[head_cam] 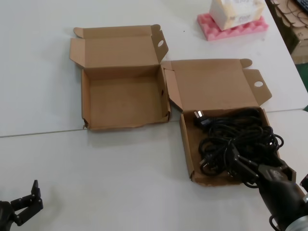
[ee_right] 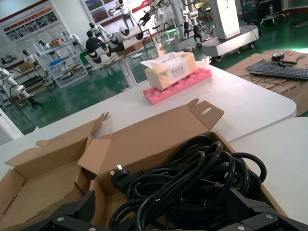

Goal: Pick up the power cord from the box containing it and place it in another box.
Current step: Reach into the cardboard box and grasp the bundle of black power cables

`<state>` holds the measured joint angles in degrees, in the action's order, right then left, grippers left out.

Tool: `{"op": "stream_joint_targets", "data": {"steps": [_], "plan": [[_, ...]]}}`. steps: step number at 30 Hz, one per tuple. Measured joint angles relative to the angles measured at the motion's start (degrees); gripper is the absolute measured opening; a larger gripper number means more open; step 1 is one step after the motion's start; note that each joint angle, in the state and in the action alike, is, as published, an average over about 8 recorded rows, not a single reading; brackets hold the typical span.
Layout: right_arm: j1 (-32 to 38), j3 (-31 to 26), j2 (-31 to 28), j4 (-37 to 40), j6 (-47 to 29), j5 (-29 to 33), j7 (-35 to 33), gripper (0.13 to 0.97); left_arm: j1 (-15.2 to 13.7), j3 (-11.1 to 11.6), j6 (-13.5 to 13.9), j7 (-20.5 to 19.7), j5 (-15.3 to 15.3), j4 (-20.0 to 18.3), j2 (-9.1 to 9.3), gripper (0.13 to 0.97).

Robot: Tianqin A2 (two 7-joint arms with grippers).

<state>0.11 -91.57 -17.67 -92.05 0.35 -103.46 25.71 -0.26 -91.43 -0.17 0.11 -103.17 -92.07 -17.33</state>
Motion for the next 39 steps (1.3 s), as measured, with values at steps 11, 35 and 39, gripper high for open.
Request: {"op": "stream_joint_targets", "data": {"steps": [11,35,39], "plan": [[0.0,0.0,-0.01,0.0,0.0,0.0,0.0,0.966,0.0,0.0,0.0,0.0,0.0,0.0,0.0,0.965],[-1.52,17.1,-8.24,-4.13,-23.44,5.7,0.0,0.966,0.0,0.0,0.0,0.0,0.0,0.0,0.0,0.852],[-0.79,15.96,-10.64,-2.63,-29.44,9.59,0.0,0.966,0.0,0.0,0.0,0.0,0.0,0.0,0.0,0.811]]}}
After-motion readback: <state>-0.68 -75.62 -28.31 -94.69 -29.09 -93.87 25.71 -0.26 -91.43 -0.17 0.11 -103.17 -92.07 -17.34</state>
